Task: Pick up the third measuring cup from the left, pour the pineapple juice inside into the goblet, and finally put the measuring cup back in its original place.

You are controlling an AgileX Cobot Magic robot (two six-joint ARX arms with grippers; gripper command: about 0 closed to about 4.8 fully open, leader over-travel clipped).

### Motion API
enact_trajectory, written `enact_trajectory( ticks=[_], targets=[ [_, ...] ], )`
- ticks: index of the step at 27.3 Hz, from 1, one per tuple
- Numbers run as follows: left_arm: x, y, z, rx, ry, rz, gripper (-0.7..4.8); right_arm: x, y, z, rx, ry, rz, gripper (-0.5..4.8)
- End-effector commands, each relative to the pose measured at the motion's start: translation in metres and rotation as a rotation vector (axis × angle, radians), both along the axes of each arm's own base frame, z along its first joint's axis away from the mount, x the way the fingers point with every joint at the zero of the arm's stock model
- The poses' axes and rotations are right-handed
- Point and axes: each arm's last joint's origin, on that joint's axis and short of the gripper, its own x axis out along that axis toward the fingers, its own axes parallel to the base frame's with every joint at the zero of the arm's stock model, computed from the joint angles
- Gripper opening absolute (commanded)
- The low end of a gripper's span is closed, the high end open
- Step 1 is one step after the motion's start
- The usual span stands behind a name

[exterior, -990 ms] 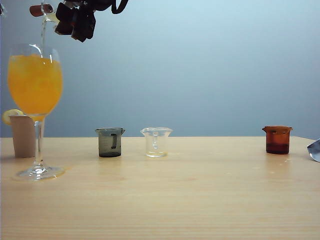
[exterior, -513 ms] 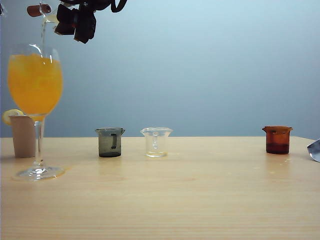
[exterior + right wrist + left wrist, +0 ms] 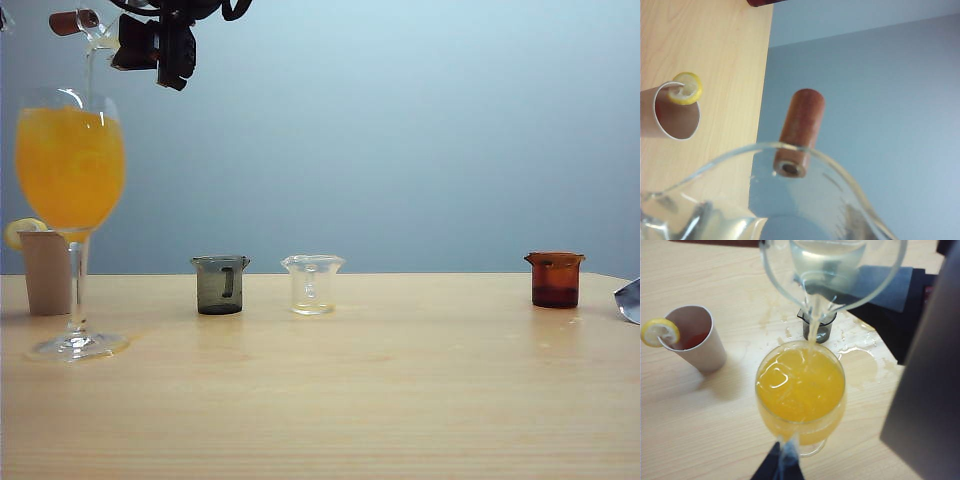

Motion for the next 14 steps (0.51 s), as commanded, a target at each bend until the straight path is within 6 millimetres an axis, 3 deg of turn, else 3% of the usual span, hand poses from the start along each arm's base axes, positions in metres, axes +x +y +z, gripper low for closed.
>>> enact_trajectory(
  ticks=[1,14],
  targets=[
    [-0.0002,0.0001,0.0021,-0.007,-0.013,-0.002,-0.04,-0.0037,0.0008,0.0092,0.019,-0.049,0.009,2.41],
    [-0.0002,0.0001,0.0021,-0.007,-0.013,-0.002,-0.04,-0.0045,0.0014,0.0095,-0.032,-0.118,0.016,2.41]
  ],
)
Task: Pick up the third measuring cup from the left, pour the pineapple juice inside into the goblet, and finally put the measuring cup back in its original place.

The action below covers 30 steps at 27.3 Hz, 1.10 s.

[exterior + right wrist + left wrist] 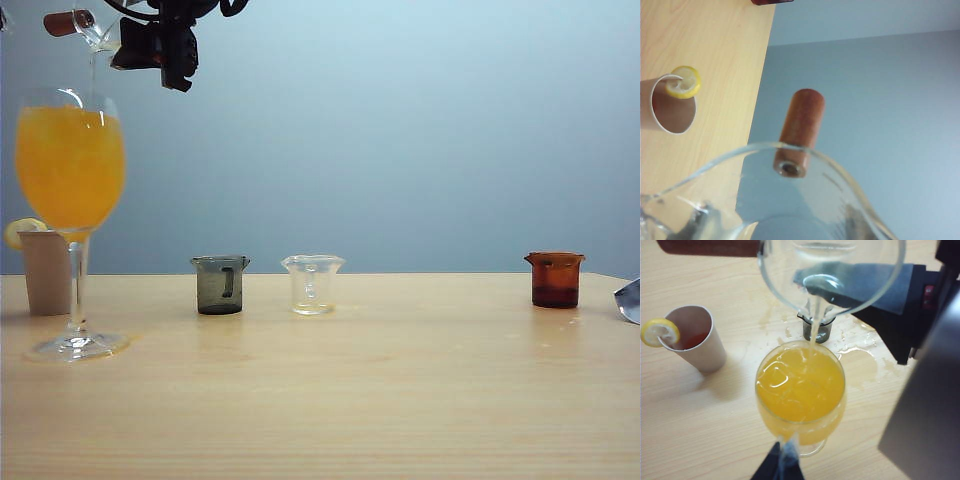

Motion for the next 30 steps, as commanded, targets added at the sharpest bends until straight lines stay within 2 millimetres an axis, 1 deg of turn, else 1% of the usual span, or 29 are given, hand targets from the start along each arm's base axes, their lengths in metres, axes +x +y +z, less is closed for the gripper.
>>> enact_trajectory(
  ticks=[1,30],
  targets=[
    [-0.0002,0.0001,0.0021,-0.007,-0.013,-0.002,-0.04,-0.0029,0.0001,0.0095,0.018,-0.054,0.004,2.41],
    [-0.0002,0.0001,0.0021,-0.007,-0.013,-0.002,-0.04,-0.0055,0.0021,0.0094,-0.067,-0.163,0.024,2.41]
  ],
)
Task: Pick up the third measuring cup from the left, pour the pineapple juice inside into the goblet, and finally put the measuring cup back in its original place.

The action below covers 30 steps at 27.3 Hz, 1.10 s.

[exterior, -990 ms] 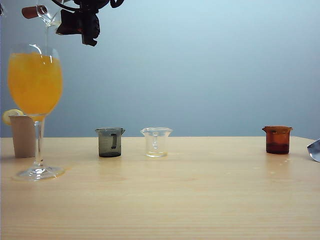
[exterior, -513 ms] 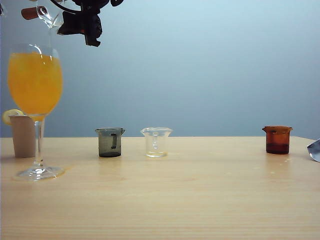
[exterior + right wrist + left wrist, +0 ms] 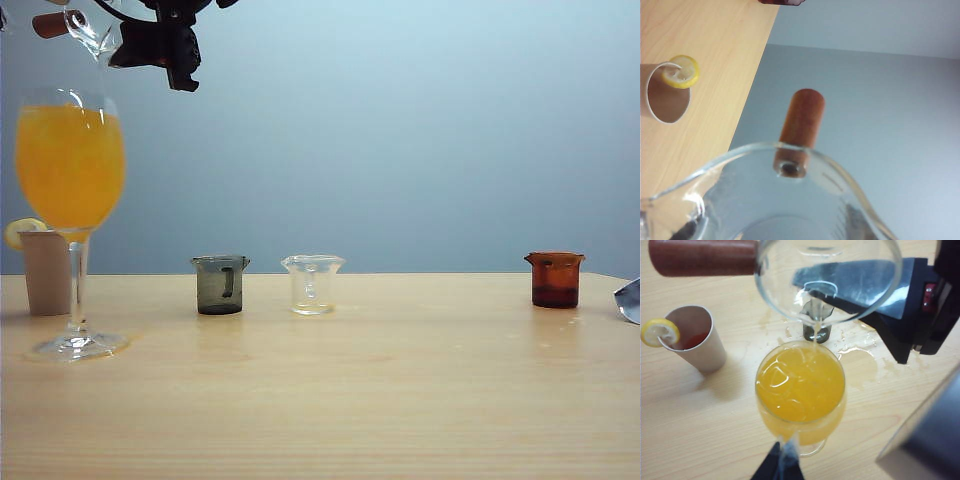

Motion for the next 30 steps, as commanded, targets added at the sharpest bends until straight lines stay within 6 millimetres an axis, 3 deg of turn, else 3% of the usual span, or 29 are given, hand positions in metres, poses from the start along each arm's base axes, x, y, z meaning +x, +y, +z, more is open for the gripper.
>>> enact_trajectory(
  ticks=[1,19,30],
  targets=[
    [-0.0002,0.0001,0.0021,-0.007,-0.013,-0.002,-0.04,-0.0017,-0.0009,0.0091,0.019,-0.048,0.002,2.41],
    [-0.0002,0.0001,0.0021,-0.007,-0.013,-0.002,-0.04,-0.0033,0.0002,0.0078,-0.022,-0.08,-0.004,2.41],
    [-0.0002,0.0001,0.0021,-0.007,-0.013,-0.002,-0.04,-0.0026,-0.0004,0.0093,0.306,0.291,-0.131,2.41]
  ],
)
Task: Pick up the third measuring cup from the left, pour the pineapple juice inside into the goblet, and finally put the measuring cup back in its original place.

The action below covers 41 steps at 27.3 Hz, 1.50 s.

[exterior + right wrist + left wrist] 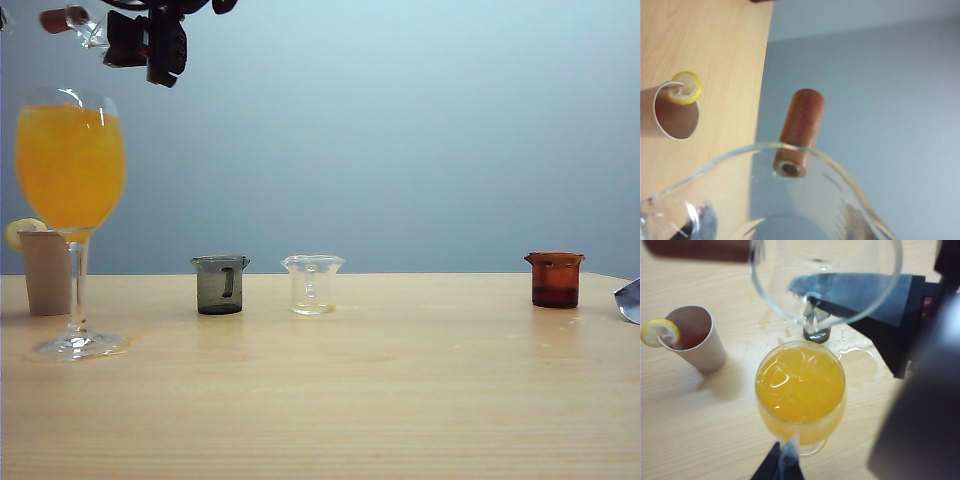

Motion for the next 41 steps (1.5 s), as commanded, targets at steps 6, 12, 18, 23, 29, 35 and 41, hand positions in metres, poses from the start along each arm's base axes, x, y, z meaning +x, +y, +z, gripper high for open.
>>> enact_trajectory(
  ticks=[6,12,18,23,29,35,41],
  targets=[
    [0.0,0.0,0.002,-0.007,-0.013,-0.002,-0.04,0.014,-0.013,0.009,0.415,0.387,-0.144,2.41],
    [0.0,0.0,0.002,-0.007,-0.013,-0.002,-0.04,0.035,-0.031,0.007,0.65,0.636,-0.221,2.41],
    [0.0,0.0,0.002,-0.007,-0.013,-0.002,-0.04,0.06,-0.058,0.004,0.79,0.798,-0.299,2.4],
    [0.0,0.0,0.002,-0.007,-0.013,-0.002,-0.04,0.077,-0.086,0.008,0.832,0.847,-0.355,2.37],
    [0.0,0.0,0.002,-0.007,-0.013,-0.002,-0.04,0.088,-0.128,-0.011,0.922,0.9,-0.427,1.98],
    [0.0,0.0,0.002,-0.007,-0.013,-0.002,-0.04,0.076,-0.172,-0.037,0.975,0.881,-0.515,1.98],
    [0.0,0.0,0.002,-0.007,-0.013,-0.002,-0.04,0.059,-0.202,-0.088,1.113,0.918,-0.615,1.98]
  ],
)
